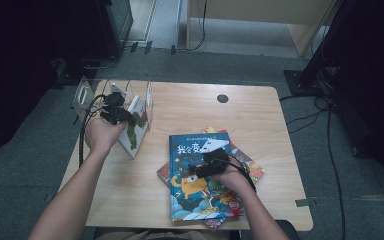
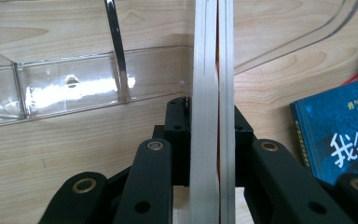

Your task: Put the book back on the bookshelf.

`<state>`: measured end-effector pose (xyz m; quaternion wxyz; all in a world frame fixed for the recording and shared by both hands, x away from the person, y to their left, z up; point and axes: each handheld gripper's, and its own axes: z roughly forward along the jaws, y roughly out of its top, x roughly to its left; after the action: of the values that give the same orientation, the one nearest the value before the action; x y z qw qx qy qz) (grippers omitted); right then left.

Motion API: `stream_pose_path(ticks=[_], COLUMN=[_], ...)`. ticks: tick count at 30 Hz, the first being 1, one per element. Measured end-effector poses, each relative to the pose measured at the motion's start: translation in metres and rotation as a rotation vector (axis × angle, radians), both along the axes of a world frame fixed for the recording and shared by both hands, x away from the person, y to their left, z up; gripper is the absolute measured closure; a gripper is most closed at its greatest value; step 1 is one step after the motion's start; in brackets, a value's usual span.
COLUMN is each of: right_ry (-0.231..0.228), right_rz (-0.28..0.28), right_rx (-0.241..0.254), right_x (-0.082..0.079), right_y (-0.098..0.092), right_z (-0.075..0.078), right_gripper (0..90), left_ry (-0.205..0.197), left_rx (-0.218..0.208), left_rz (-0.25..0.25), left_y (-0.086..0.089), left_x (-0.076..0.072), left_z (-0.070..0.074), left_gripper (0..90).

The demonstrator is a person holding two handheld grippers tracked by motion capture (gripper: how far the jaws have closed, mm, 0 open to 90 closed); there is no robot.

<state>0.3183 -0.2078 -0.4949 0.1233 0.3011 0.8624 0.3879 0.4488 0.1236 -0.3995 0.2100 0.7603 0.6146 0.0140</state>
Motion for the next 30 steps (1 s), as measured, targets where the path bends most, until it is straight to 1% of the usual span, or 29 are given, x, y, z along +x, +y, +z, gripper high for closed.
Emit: stream_pose_path(ticks=[1,2,3,10,12,14,18,19,23,26,30], right_ry=[-0.001,-0.002,-0.002,-0.003,-0.002,-0.002,-0.002,-0.002,-0.001,-0.002,-0.002], right_rz=[-0.001,-0.001,-0.001,-0.010,-0.012,-0.012,-0.012,-0.013,-0.012,-0.013,-0.013], right_rx=[0.001,0.001,0.001,0.005,0.006,0.006,0.007,0.007,0.007,0.008,0.008], right_x=[-0.0003,-0.0006,-0.0006,-0.0029,-0.0032,-0.0034,-0.0034,-0.0034,-0.0034,-0.0034,-0.0034], right_y=[-0.0002,-0.0005,-0.0005,-0.0018,-0.0019,-0.0020,-0.0020,-0.0020,-0.0020,-0.0020,-0.0020], right_z=[0.0000,0.0000,0.0000,-0.0001,-0.0001,-0.0001,-0.0001,-0.0001,0.0000,-0.0001,-0.0001], right_gripper=[18.5,18.8,18.8,19.8,20.0,20.0,20.0,20.0,20.0,20.0,20.0], left_ry=[0.002,-0.001,-0.001,0.007,0.002,0.002,0.003,0.013,0.030,0.033,0.032], left_rx=[0.000,-0.009,-0.009,-0.021,-0.024,-0.032,-0.033,-0.035,-0.048,-0.046,-0.041], left_rz=[-0.003,0.006,0.006,-0.009,-0.010,-0.011,-0.012,-0.009,-0.023,-0.037,-0.043], left_y=[0.0003,0.0005,0.0005,0.0057,0.0061,0.0059,0.0062,0.0064,0.0071,0.0067,0.0063], left_x=[0.0003,0.0003,0.0003,0.0004,-0.0002,-0.0004,-0.0006,-0.0003,-0.0004,-0.0016,-0.0031], left_z=[-0.0014,-0.0021,-0.0021,-0.0039,-0.0038,-0.0038,-0.0035,-0.0035,-0.0026,-0.0016,-0.0011], left_gripper=[77.1,77.1,77.0,76.3,75.7,73.5,69.7,69.3,67.8,63.7,61.7])
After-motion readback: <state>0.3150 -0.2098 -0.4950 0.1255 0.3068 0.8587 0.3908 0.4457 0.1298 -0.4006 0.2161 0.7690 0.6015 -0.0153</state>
